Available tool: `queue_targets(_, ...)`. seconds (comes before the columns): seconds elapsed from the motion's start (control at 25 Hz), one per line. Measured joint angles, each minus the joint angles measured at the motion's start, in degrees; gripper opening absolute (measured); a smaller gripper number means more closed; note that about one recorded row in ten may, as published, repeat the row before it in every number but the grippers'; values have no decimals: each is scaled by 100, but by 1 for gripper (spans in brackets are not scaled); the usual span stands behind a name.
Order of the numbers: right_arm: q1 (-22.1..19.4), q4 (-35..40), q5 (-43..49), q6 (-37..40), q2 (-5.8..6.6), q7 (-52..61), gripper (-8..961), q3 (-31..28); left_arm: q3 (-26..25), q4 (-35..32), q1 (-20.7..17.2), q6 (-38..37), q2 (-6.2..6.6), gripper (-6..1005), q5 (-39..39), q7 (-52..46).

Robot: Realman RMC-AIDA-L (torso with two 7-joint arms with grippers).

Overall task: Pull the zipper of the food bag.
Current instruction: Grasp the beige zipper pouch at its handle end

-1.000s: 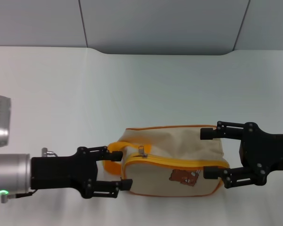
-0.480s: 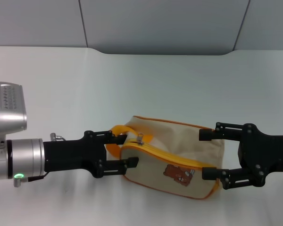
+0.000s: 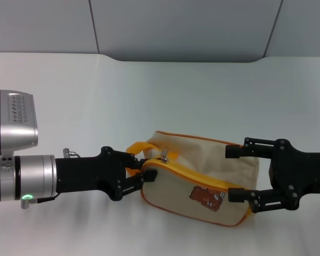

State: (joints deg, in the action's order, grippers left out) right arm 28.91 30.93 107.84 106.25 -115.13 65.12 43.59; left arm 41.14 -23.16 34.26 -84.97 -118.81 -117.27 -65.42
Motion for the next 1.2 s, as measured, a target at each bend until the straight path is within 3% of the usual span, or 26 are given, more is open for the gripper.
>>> queue_targets(0.36, 0, 0, -36, 1, -27, -75, 738, -20, -4, 15, 10, -51, -2, 97, 3, 3)
queue_targets(0.6, 34, 19, -71, 39, -220, -517, 728, -714, -45, 3, 32, -193, 16, 74, 93, 52)
queue_targets(0.64, 83, 45, -71, -100, -327, -884, 726, -1090, -47, -43, 36, -264, 46, 70, 172, 78)
queue_targets(0.76, 157, 38, -82, -329, -393, -1322, 721, -1311, -48, -90, 71, -383, 90, 70, 210, 82)
queue_targets(0.96, 448, -152, -129, -954, -413, -2215, 713, -1290, -25, -173, 265, -711, 220, 69, 221, 69)
queue_targets(1.2, 657, -263, -117, -1402, -424, -2771, 703, -784, -45, -423, 393, -925, 248, 61, 221, 16)
